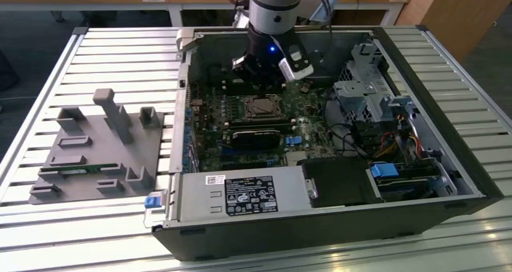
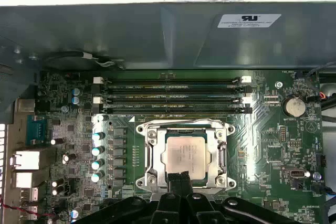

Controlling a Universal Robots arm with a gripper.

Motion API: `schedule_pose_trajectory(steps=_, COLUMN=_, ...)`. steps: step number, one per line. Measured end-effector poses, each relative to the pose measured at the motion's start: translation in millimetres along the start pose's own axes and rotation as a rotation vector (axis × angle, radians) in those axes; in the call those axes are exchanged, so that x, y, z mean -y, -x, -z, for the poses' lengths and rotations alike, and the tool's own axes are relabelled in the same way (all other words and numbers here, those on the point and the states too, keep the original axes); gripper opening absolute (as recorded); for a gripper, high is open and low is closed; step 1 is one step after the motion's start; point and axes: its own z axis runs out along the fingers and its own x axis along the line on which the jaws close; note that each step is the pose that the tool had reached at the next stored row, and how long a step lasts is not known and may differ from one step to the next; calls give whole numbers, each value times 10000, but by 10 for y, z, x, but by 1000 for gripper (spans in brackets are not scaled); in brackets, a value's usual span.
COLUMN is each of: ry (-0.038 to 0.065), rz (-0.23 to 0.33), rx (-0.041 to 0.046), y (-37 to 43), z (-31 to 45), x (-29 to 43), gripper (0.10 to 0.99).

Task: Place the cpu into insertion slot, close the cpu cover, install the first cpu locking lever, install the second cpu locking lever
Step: 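Install the second cpu locking lever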

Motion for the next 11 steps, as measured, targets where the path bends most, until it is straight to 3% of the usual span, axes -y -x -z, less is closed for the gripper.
schedule_pose_trajectory(steps=11, ry=-4, rz=-1, rx=-1, y=1, z=-51, x=5, gripper=106)
